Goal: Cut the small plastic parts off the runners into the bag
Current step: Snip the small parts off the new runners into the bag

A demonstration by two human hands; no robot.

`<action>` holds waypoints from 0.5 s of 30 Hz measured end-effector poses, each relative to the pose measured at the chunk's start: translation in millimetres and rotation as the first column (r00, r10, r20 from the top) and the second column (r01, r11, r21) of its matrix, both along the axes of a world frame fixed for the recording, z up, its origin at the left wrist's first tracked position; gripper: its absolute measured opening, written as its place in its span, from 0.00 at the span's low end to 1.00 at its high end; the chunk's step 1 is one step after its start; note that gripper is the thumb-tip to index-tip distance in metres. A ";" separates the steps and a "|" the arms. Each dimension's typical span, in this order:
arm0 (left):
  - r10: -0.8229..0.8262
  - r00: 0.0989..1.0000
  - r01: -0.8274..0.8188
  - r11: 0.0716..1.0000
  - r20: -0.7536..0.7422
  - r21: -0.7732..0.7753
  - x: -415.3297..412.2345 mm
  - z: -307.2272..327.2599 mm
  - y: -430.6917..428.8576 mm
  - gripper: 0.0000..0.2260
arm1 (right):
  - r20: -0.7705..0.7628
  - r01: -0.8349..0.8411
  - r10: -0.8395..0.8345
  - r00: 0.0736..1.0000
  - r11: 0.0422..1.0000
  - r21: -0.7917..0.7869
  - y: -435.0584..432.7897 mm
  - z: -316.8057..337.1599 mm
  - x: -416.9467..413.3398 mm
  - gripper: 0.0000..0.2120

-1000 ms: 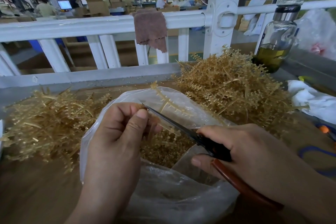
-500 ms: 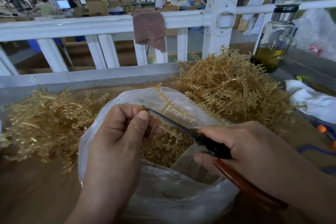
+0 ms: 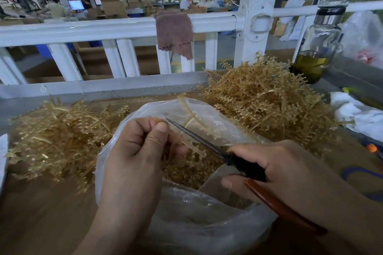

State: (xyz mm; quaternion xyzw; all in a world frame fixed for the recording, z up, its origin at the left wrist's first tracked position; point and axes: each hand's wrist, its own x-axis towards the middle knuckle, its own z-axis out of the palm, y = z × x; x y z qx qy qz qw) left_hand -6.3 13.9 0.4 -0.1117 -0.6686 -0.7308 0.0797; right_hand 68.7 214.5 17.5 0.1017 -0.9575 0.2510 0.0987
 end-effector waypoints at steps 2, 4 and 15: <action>-0.010 0.999 0.007 0.998 0.049 0.056 -2.5 -0.5 -1.8 0.09 | -0.008 -0.012 0.012 1.000 0.999 -0.053 3.2 -1.4 -1.3 0.20; -0.037 0.996 0.030 0.996 0.087 0.085 -3.6 -0.7 -2.5 0.11 | -0.024 -0.011 0.008 1.000 0.993 -0.119 5.0 -1.4 -1.6 0.23; -0.229 0.962 0.212 0.970 0.147 0.119 4.5 -0.3 0.5 0.07 | -0.052 -0.057 0.028 0.998 0.702 -0.710 -19.5 -13.2 -0.1 0.15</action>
